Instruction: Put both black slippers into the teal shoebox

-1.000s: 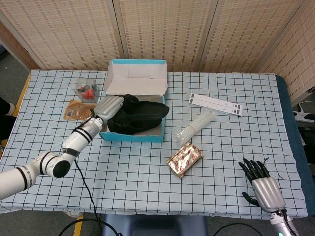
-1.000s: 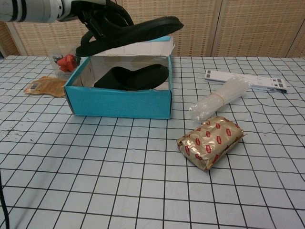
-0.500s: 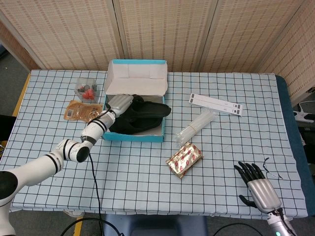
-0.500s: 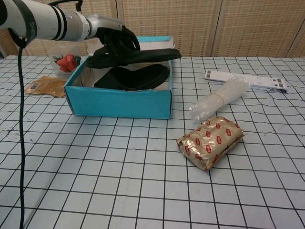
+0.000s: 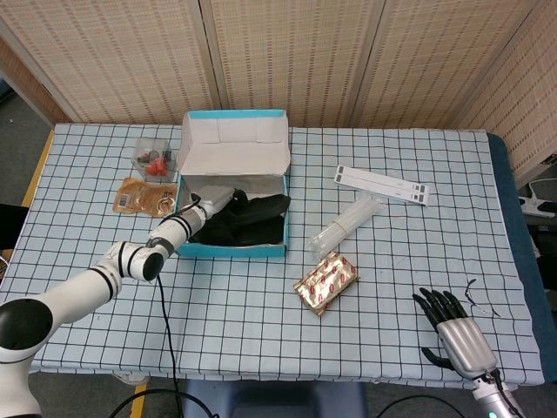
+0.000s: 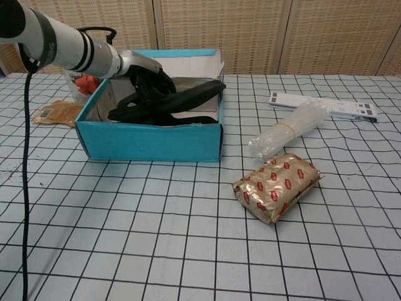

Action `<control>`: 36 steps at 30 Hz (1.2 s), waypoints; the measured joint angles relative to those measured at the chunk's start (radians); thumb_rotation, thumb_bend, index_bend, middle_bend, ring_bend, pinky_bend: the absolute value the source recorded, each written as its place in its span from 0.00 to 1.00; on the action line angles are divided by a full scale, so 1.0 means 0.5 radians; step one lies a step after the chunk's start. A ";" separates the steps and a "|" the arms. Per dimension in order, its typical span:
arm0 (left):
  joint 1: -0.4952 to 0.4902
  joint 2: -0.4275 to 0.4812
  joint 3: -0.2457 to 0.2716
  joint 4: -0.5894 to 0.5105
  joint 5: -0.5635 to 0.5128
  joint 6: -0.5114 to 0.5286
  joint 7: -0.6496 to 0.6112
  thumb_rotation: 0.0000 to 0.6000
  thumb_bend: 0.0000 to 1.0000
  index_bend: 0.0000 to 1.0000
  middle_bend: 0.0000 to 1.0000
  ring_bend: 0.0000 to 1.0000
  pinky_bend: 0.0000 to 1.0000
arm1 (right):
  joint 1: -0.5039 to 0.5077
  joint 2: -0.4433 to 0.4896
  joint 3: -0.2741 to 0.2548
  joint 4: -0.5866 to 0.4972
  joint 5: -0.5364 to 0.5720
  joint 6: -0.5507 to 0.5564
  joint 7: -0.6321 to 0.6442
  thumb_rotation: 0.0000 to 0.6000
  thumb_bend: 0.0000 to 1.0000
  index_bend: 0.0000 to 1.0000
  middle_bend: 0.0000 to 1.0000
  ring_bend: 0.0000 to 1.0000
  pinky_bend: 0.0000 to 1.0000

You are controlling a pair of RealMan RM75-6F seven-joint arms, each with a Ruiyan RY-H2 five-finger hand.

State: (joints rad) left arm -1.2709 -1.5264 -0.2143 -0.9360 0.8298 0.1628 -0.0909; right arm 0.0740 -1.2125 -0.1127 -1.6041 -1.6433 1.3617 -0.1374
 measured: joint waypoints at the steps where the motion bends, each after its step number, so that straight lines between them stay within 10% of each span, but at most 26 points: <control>1: -0.001 -0.002 -0.001 0.002 0.003 -0.001 -0.002 1.00 0.88 0.65 0.73 0.72 0.73 | 0.000 0.001 -0.001 -0.001 -0.002 0.000 0.002 1.00 0.14 0.00 0.00 0.00 0.00; 17: -0.086 -0.302 0.297 0.469 -0.124 0.171 0.045 1.00 0.84 0.63 0.73 0.74 0.76 | 0.028 0.020 -0.031 -0.018 -0.009 -0.077 0.030 1.00 0.14 0.00 0.00 0.00 0.00; 20: -0.080 -0.293 0.317 0.425 -0.175 0.257 0.094 1.00 0.68 0.54 0.64 0.63 0.66 | 0.030 0.021 -0.036 -0.023 -0.010 -0.085 0.033 1.00 0.14 0.00 0.00 0.00 0.00; 28: -0.026 -0.097 0.305 0.029 -0.185 0.419 0.168 1.00 0.43 0.00 0.03 0.03 0.30 | 0.032 0.028 -0.055 -0.036 -0.035 -0.090 0.030 1.00 0.14 0.00 0.00 0.00 0.00; 36: 0.091 0.143 0.174 -0.286 -0.096 0.497 0.074 1.00 0.35 0.00 0.00 0.00 0.10 | 0.020 0.038 -0.069 -0.047 -0.069 -0.057 0.038 1.00 0.15 0.00 0.00 0.00 0.00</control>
State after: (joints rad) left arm -1.2256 -1.4547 -0.1272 -1.0789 0.7817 0.4111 -0.0539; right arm 0.0840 -1.1933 -0.1472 -1.6275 -1.6780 1.3334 -0.1185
